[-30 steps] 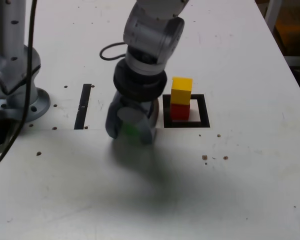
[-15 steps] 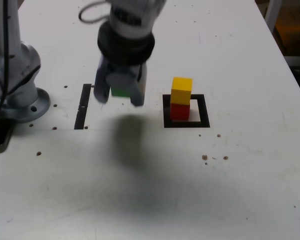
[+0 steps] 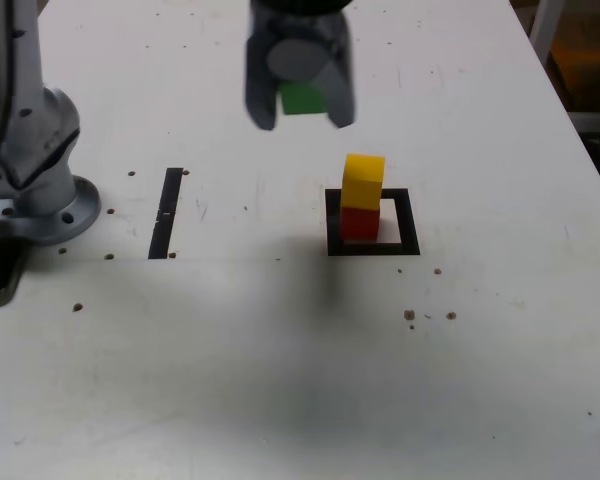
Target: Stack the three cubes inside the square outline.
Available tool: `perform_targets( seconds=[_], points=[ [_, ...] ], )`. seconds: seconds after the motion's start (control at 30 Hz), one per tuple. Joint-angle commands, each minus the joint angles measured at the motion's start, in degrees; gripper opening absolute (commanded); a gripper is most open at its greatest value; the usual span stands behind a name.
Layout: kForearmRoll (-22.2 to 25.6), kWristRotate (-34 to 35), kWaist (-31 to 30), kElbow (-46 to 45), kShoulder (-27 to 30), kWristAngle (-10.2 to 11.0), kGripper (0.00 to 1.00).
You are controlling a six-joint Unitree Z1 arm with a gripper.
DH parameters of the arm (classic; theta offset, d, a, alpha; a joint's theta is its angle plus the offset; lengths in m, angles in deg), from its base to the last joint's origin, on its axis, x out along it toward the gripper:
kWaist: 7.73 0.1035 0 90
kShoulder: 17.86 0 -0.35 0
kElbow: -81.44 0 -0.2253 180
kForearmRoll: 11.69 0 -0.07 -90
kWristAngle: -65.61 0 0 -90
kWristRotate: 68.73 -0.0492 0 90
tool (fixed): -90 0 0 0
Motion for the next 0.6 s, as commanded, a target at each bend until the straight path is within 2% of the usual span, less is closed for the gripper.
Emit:
perform_targets(
  seconds=[0.0, 0.57],
  points=[
    [0.57, -0.68, 0.60, 1.65, -0.83, -0.04, 0.23],
    [-1.70, -3.81, 2.64, 5.58, -6.96, -4.53, 0.23]
  ],
)
